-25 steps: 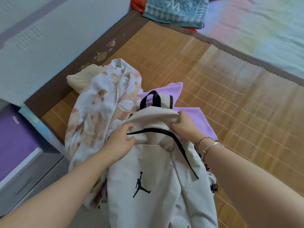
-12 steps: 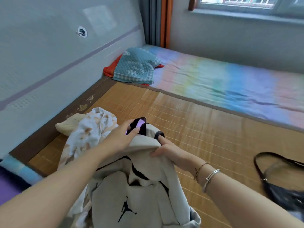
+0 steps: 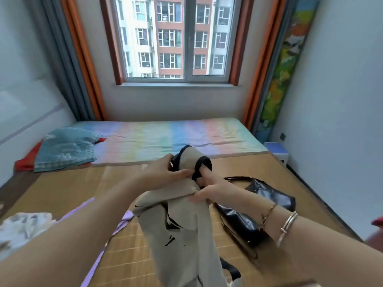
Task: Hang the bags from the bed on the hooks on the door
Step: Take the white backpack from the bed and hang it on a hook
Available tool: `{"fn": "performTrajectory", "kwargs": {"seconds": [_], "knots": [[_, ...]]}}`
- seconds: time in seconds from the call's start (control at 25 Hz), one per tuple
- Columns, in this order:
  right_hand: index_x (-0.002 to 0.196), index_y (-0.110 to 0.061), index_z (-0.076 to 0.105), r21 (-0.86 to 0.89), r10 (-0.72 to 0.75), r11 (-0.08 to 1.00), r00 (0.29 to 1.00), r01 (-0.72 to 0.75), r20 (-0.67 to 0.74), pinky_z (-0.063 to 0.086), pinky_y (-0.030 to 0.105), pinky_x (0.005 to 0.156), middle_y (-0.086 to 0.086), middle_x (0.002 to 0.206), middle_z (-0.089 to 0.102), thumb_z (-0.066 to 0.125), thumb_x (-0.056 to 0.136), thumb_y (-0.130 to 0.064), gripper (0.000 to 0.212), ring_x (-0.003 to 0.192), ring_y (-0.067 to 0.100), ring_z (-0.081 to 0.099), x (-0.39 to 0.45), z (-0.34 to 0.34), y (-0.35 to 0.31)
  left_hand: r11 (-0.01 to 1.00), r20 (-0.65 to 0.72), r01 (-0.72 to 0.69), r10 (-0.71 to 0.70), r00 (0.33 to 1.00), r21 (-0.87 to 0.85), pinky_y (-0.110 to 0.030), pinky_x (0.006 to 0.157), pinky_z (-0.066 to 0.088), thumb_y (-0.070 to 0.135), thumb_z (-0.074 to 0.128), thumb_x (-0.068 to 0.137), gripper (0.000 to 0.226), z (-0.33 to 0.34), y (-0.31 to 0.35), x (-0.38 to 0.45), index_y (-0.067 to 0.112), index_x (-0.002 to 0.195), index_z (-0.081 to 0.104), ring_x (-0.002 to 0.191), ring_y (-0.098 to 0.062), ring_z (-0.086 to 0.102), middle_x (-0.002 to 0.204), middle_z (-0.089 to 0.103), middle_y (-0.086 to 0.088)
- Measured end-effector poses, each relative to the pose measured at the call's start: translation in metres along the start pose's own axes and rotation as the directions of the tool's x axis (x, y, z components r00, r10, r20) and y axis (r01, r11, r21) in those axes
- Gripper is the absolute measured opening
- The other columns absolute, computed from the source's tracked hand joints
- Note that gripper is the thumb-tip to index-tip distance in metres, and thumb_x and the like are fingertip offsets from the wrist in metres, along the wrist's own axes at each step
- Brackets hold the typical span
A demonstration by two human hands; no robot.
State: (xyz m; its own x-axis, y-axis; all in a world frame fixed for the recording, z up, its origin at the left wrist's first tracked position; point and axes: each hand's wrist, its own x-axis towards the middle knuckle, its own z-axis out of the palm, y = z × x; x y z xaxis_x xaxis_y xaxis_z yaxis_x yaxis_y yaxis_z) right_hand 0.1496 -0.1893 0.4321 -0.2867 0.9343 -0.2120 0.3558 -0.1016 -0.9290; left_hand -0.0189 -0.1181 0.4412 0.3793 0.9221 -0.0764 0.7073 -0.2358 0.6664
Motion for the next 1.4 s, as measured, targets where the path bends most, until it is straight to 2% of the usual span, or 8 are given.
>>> {"fn": "performTrajectory", "kwargs": {"seconds": [0.12, 0.28, 0.4, 0.64, 0.8, 0.96, 1.24, 1.4], "knots": [[0.139, -0.031, 0.026, -0.049, -0.054, 0.998, 0.984, 0.046, -0.169, 0.055, 0.043, 0.075, 0.035, 0.114, 0.056, 0.062, 0.081, 0.002, 0.076, 0.091, 0.027, 0.061, -0.07, -0.068, -0.001, 0.973, 0.066, -0.176, 0.187, 0.98, -0.151, -0.024, 0.069, 0.046, 0.04, 0.066, 0.082, 0.029, 0.031, 0.093, 0.014, 0.02, 0.104, 0.065, 0.086, -0.014, 0.058, 0.092, 0.063, 0.006], [0.134, -0.037, 0.036, -0.079, -0.064, 0.996, 0.932, 0.038, -0.356, 0.058, 0.036, 0.073, 0.014, 0.098, 0.062, 0.068, 0.081, -0.022, 0.064, 0.087, 0.024, 0.065, -0.178, -0.188, 0.028, 0.862, 0.067, -0.394, 0.436, 0.898, -0.32, -0.022, 0.078, 0.04, 0.019, 0.066, 0.085, 0.027, 0.11, 0.24, 0.037, 0.006, 0.109, 0.064, 0.094, -0.015, 0.052, 0.11, 0.055, -0.008], [0.116, -0.027, 0.06, -0.036, -0.018, 0.999, 0.891, 0.002, -0.453, 0.057, 0.039, 0.071, 0.005, 0.09, 0.065, 0.06, 0.083, -0.048, 0.039, 0.072, 0.024, 0.066, -0.265, -0.281, 0.052, 0.757, 0.13, -0.477, 0.583, 0.802, -0.447, -0.039, 0.083, 0.047, 0.01, 0.064, 0.085, 0.028, 0.175, 0.345, 0.051, 0.005, 0.112, 0.057, 0.09, -0.021, 0.057, 0.1, 0.062, -0.017], [0.086, -0.014, 0.057, -0.212, -0.151, 0.966, 0.343, -0.148, -0.927, 0.049, 0.032, 0.068, 0.0, 0.086, 0.054, 0.06, 0.087, -0.033, 0.02, 0.078, 0.019, 0.054, -0.458, -0.439, 0.126, 0.621, 0.339, -0.359, 0.727, 0.598, -0.697, -0.029, 0.062, 0.055, -0.001, 0.064, 0.075, 0.047, 0.312, 0.554, 0.06, 0.029, 0.111, 0.062, 0.072, -0.019, 0.069, 0.088, 0.073, -0.004], [0.108, -0.02, 0.035, -0.122, -0.063, 0.946, 0.2, -0.299, -0.978, 0.039, 0.015, 0.074, -0.007, 0.117, 0.044, 0.07, 0.076, -0.044, 0.053, 0.11, 0.01, 0.049, -0.533, -0.49, 0.162, 0.545, 0.414, -0.377, 0.829, 0.376, -0.749, -0.024, 0.048, 0.048, 0.007, 0.056, 0.067, 0.049, 0.378, 0.658, 0.046, 0.027, 0.111, 0.062, 0.055, -0.015, 0.062, 0.069, 0.067, 0.004], [0.122, -0.011, 0.044, -0.037, -0.008, 0.942, 0.086, -0.334, -0.996, 0.045, 0.038, 0.099, 0.004, 0.123, 0.059, 0.061, 0.086, -0.033, 0.045, 0.121, 0.02, 0.054, -0.621, -0.537, 0.189, 0.489, 0.458, -0.387, 0.871, 0.175, -0.782, -0.023, 0.044, 0.045, 0.011, 0.055, 0.066, 0.045, 0.449, 0.76, 0.023, 0.02, 0.109, 0.06, 0.05, -0.015, 0.056, 0.063, 0.063, 0.004], [0.104, 0.0, 0.051, 0.014, -0.082, 0.987, -0.579, -0.159, -0.811, 0.058, 0.039, 0.073, 0.015, 0.07, 0.069, 0.033, 0.089, -0.021, 0.032, 0.061, 0.022, 0.071, -0.791, -0.566, 0.169, 0.366, 0.513, -0.444, 0.813, -0.276, -0.818, -0.026, 0.06, 0.052, 0.045, 0.075, 0.064, 0.046, 0.574, 0.92, -0.042, 0.027, 0.104, 0.061, 0.074, -0.017, 0.069, 0.082, 0.073, 0.003], [0.093, -0.015, 0.035, 0.045, -0.172, 0.966, -0.762, -0.255, -0.625, 0.051, 0.032, 0.047, 0.009, 0.062, 0.052, 0.039, 0.091, -0.019, 0.006, 0.04, 0.014, 0.048, -0.892, -0.548, 0.134, 0.223, 0.407, -0.399, 0.784, -0.468, -0.889, -0.014, 0.054, 0.049, 0.062, 0.078, 0.055, 0.047, 0.63, 1.001, -0.134, 0.035, 0.091, 0.068, 0.067, -0.003, 0.071, 0.073, 0.074, 0.012]]}}
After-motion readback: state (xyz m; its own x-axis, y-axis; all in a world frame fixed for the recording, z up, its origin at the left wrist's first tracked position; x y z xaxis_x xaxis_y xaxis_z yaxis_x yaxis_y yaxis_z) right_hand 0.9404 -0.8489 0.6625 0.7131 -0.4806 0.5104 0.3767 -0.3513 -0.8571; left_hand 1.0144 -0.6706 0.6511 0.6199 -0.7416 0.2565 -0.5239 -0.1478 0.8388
